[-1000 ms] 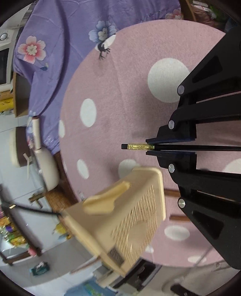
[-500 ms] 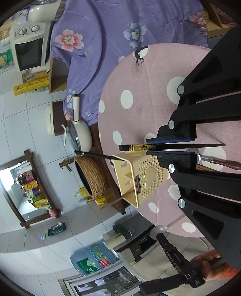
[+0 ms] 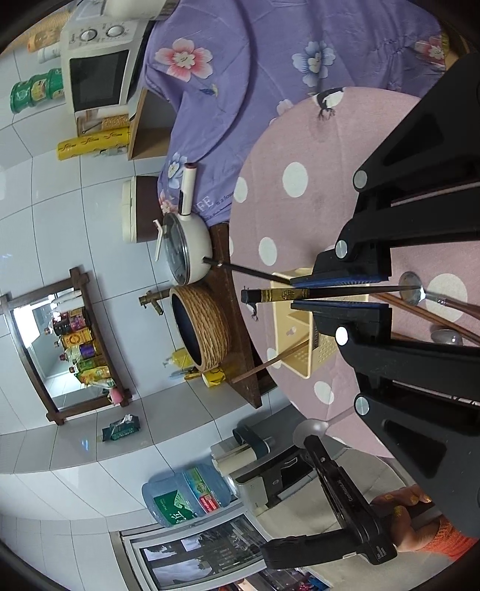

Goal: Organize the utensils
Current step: 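Lower the chopstick into the basket and open the right tool while the left tool drops the spoon in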

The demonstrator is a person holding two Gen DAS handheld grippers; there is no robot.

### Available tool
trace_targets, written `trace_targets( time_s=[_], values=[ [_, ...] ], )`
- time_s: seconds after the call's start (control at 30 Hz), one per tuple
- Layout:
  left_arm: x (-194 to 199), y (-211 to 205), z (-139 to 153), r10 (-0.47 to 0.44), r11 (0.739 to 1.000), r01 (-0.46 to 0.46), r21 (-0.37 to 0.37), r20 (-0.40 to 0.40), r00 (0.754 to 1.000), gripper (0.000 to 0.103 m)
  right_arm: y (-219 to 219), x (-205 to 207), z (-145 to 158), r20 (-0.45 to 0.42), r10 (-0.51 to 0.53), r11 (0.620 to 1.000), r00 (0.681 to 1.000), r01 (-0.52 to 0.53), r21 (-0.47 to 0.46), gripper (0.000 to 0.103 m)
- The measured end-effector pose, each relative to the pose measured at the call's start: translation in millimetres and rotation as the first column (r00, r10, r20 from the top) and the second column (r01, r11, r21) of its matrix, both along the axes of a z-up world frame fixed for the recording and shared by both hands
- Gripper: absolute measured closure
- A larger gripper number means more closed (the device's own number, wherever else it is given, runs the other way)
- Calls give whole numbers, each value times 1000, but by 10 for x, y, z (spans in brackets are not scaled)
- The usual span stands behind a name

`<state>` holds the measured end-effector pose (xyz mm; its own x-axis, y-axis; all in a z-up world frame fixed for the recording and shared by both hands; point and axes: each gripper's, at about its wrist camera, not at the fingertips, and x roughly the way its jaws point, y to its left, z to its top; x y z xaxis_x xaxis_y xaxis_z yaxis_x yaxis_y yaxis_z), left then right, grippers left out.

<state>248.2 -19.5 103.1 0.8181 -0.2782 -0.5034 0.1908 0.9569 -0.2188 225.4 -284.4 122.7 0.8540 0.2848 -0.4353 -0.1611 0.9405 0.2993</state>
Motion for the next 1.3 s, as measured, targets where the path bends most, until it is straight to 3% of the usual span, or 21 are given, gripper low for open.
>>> trace_targets(
  time_s=[0.3, 0.53, 0.67, 0.93, 1.3],
  values=[
    [423, -159, 645, 43, 999, -41, -12, 140, 989, 100, 127, 325, 763, 78, 43, 999, 996, -44, 3, 95],
    [869, -339, 716, 105, 994, -108, 10, 176, 979, 100, 191, 709, 1132, 138, -11, 1000, 990, 11, 7, 95],
    [1026, -424, 496, 116, 991, -124, 42, 146, 982, 100, 248, 906, 973, 124, -42, 999, 991, 45, -22, 95],
    [1045, -489, -48, 95, 992, -100, 79, 62, 993, 100, 229, 1113, 294, 23, -72, 997, 997, 72, -6, 95],
    [1006, -564, -394, 59, 990, -59, 129, 3, 998, 100, 236, 1166, -154, -60, -77, 997, 995, 77, -7, 95]
  ],
)
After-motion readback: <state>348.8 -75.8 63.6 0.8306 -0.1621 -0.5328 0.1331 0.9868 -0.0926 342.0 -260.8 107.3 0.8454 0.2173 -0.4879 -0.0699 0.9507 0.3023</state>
